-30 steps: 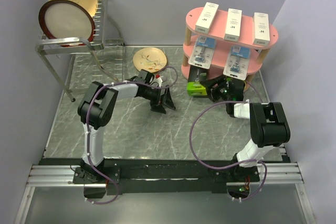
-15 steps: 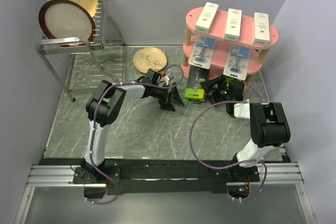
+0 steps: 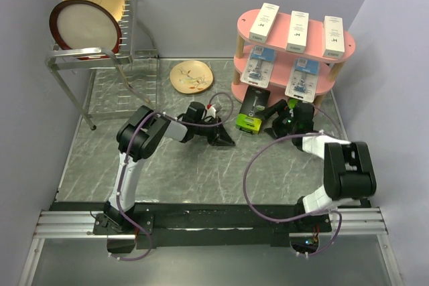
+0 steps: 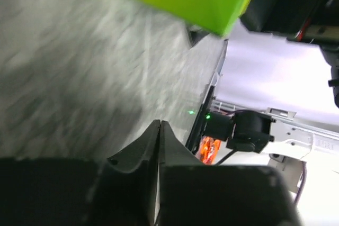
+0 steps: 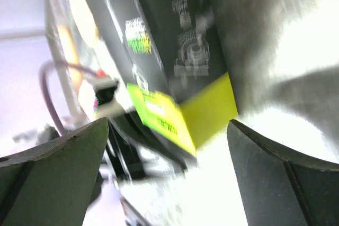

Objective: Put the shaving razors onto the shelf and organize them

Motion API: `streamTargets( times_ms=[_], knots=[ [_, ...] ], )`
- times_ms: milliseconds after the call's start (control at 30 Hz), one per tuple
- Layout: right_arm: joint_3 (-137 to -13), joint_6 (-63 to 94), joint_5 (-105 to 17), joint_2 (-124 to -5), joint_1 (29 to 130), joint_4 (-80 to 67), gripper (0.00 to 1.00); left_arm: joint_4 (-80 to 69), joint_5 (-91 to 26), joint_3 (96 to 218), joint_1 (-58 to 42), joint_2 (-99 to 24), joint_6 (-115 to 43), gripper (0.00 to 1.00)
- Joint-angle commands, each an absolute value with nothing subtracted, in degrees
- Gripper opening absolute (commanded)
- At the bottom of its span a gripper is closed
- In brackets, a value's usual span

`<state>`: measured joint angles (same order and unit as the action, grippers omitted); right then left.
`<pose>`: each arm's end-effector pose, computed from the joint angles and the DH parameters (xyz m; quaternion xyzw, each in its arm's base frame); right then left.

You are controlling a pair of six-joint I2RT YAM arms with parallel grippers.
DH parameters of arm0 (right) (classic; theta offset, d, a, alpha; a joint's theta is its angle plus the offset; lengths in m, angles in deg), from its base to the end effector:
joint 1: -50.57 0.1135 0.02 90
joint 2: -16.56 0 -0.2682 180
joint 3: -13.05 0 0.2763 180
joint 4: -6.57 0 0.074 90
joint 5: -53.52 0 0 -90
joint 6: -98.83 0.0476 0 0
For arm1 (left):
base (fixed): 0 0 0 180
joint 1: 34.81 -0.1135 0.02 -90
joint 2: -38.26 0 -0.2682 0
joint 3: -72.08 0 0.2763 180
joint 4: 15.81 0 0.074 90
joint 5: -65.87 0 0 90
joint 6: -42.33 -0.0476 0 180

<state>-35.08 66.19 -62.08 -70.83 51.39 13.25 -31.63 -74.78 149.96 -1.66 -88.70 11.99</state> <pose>0.3199 0.0251 0.1436 0.3113 0.8037 0.3975 0.3149 0.3561 -0.2765 0.0619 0.0155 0.8208 -0.5706 0.0236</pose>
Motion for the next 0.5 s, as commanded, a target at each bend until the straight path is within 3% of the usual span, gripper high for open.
streamTargets(
  times_ms=[0, 133, 267, 367, 467],
  knots=[
    [-35.96, 51.40, -64.96, -58.95, 48.56, -3.45, 1.00, -43.78, -74.32, 150.71, -0.88, -91.01, 20.41, 0.01],
    [-34.91, 42.50, -61.81, -51.31, 47.50, -10.71, 0.96, -50.63, -72.91, 152.64, 0.17, -94.45, 27.63, 0.01],
    [-31.84, 44.59, -57.86, -52.16, 49.86, -7.21, 0.69, -54.77, -70.89, 154.05, 1.75, -97.44, 34.32, 0.01],
    [-30.26, 46.88, -56.61, -54.18, 51.96, -2.20, 0.59, -55.92, -68.87, 154.32, 2.46, -98.59, 37.14, 0.01],
    [-30.16, 48.29, -55.64, -56.03, 54.17, 0.35, 0.56, -56.53, -68.95, 154.76, 2.90, -99.46, 37.84, 0.01]
  ],
)
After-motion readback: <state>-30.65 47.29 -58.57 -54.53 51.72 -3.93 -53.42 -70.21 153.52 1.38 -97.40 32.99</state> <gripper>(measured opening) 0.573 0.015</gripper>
